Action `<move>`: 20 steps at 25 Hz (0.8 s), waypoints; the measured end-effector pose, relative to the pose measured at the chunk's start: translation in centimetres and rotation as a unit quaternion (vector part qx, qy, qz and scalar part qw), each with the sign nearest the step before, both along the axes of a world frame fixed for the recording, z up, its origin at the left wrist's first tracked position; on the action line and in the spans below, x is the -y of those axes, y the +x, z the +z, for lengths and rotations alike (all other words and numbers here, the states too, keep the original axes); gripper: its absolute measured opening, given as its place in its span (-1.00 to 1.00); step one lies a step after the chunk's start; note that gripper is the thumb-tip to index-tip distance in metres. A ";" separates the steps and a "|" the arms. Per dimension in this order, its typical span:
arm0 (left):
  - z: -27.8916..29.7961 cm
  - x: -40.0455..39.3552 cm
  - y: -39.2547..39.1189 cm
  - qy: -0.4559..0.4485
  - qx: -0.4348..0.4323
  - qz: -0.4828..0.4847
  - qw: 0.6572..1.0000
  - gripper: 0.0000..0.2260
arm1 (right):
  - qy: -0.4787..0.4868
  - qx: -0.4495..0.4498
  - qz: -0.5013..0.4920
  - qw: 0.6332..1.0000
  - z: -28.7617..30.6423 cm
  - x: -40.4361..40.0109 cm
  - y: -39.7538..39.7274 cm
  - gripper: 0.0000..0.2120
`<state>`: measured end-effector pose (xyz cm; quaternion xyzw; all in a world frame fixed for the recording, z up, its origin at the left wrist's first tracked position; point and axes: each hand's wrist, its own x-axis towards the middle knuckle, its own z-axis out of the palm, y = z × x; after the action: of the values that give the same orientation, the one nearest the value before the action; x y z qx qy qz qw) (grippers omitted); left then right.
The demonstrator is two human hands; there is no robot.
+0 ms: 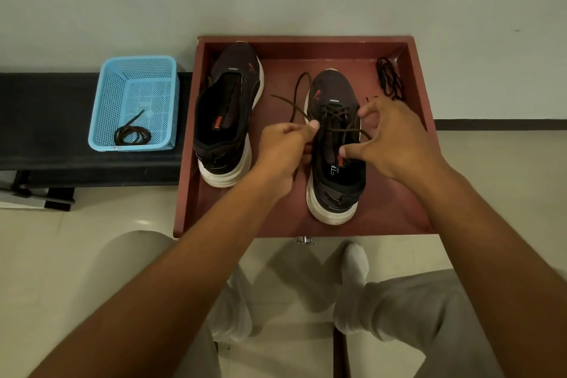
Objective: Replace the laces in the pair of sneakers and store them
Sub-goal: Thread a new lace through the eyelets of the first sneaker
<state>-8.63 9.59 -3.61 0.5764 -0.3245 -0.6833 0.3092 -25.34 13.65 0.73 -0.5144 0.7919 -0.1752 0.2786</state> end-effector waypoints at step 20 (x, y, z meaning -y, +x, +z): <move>1.0 3.0 0.3 -0.180 0.094 0.030 0.979 -0.87 | 0.142 0.081 0.004 0.986 -0.7 -0.1 -0.7 -0.59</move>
<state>-8.38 6.59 -2.65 0.5825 -0.4528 -0.5466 0.3961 -26.07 13.79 0.04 -0.4570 0.7813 -0.1007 0.4130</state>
